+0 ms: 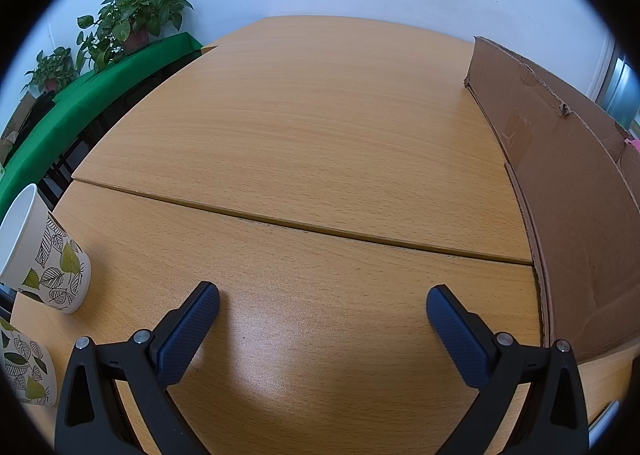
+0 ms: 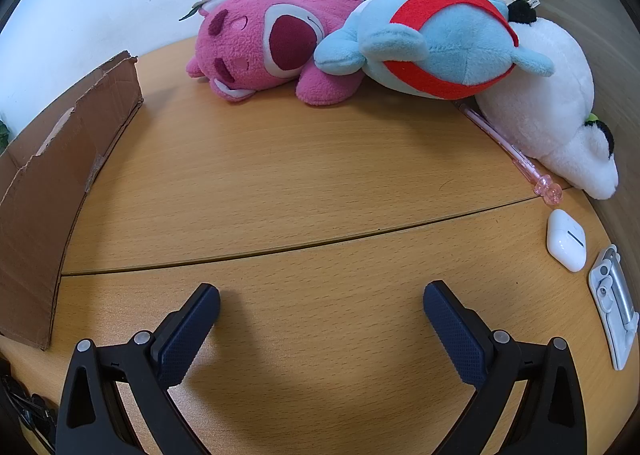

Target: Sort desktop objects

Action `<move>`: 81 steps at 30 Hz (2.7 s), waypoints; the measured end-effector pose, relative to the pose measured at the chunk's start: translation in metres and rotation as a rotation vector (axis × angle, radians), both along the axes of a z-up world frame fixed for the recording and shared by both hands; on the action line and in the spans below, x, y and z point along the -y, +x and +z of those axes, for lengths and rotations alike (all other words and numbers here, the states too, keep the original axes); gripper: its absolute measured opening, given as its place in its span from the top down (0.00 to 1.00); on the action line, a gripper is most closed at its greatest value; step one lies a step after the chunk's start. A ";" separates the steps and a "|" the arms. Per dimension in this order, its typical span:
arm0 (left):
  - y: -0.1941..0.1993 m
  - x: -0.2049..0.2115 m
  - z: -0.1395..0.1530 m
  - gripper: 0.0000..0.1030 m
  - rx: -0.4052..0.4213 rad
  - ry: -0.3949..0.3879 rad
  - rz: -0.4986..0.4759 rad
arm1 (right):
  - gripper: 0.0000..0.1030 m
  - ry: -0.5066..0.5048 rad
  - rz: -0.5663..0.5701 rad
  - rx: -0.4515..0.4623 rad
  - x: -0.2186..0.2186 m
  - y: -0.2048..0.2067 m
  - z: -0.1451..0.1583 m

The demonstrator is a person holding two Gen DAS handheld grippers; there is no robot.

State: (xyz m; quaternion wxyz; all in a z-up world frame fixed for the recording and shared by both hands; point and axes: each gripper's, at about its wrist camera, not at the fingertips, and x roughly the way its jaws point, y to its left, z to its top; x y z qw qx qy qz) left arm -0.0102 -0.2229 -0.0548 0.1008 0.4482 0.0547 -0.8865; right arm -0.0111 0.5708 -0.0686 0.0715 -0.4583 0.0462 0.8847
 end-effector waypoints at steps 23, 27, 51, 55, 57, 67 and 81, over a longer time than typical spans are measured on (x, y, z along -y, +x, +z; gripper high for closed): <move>0.000 0.000 0.000 0.00 0.000 0.000 -0.003 | 0.00 0.000 -0.001 0.000 0.000 0.000 0.000; 0.000 0.000 0.000 0.00 0.000 0.000 -0.004 | 0.00 0.000 -0.001 0.000 0.000 0.000 0.000; 0.000 0.000 0.000 0.00 0.000 0.000 -0.007 | 0.00 0.001 -0.004 0.000 0.000 0.000 0.000; 0.000 0.000 0.000 0.00 0.000 0.000 -0.007 | 0.00 0.001 -0.045 0.001 0.006 0.002 0.002; 0.000 0.000 0.000 0.00 0.000 0.000 -0.008 | 0.00 0.002 -0.098 0.001 0.007 -0.002 0.002; 0.000 0.000 0.000 0.00 0.000 0.000 -0.010 | 0.00 -0.004 -0.068 0.036 0.008 -0.003 0.002; 0.063 -0.034 0.063 0.02 -0.141 -0.105 -0.035 | 0.00 0.180 0.248 -0.290 0.106 0.128 0.113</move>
